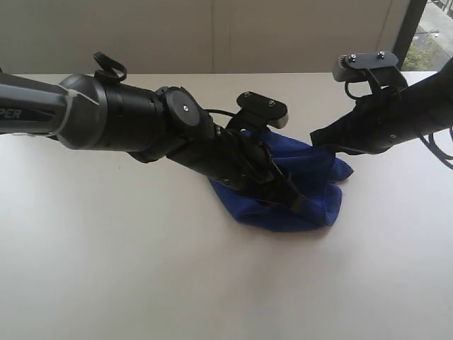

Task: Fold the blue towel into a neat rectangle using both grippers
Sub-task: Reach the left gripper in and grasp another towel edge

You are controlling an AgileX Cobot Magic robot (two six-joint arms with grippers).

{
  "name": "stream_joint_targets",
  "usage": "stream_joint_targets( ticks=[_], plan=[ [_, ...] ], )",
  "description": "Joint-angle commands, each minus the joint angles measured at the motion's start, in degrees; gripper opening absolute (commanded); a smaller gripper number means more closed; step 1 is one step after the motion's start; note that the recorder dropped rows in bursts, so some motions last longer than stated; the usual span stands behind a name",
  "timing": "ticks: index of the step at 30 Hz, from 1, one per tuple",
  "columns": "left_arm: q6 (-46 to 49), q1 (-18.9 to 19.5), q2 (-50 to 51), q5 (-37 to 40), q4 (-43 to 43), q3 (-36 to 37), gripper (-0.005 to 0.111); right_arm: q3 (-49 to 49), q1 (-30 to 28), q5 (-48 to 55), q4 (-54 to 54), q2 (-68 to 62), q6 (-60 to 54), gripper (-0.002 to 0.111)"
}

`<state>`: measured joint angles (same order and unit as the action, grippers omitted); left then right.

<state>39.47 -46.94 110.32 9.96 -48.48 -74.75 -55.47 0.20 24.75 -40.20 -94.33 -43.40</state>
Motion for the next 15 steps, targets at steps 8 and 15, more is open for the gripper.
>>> stream_joint_targets(
  ticks=[8, 15],
  plan=[
    [1.25, -0.44, 3.94, -4.6, -0.75, -1.02, 0.05, 0.09, -0.26, -0.1, 0.13, 0.01, 0.32, 0.0],
    [1.25, -0.44, 4.23, -6.03, -0.62, -1.02, 0.026, 0.09, -0.26, 0.0, 0.13, 0.01, 0.32, 0.0]
  ],
)
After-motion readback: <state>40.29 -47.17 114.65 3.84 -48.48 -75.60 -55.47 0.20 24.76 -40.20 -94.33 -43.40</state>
